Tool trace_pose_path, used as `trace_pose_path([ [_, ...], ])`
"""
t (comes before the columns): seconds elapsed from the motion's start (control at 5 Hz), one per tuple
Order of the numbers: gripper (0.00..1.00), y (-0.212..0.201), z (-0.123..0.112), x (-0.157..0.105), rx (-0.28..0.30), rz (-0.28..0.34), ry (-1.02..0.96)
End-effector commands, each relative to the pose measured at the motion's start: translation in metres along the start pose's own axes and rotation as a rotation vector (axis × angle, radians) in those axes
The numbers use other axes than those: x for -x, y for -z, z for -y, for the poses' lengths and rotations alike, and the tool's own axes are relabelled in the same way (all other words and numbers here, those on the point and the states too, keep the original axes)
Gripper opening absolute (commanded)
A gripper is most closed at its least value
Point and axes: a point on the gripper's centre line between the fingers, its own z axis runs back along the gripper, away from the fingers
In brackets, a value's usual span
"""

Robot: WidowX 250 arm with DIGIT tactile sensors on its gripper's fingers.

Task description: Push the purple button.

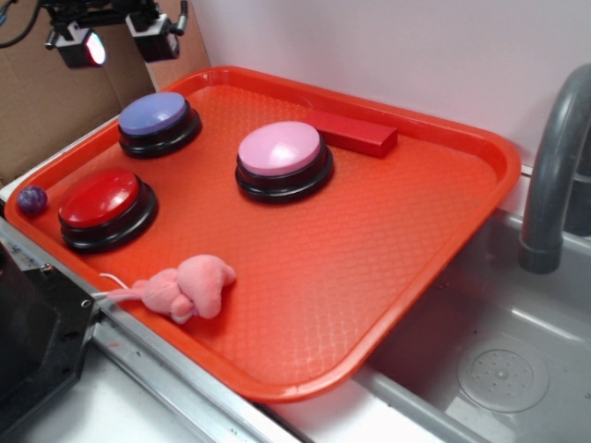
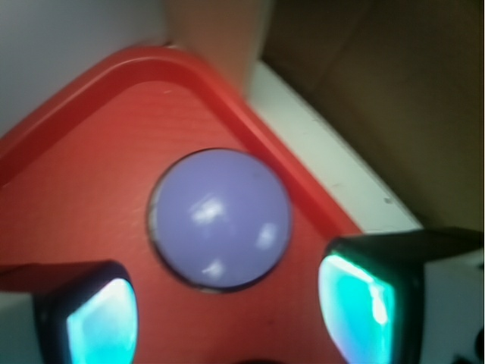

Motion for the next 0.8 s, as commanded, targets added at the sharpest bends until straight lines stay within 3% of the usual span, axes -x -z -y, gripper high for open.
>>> trace_pose_path([
  [0.0, 1.0, -0.033, -0.015, -0.02, 0.125, 0.075, -0.013],
  [0.4, 1.0, -0.04, -0.006, -0.016, 0.17, 0.052, -0.015],
  [0.6, 1.0, -0.038, -0.004, -0.014, 0.131, 0.049, -0.005],
])
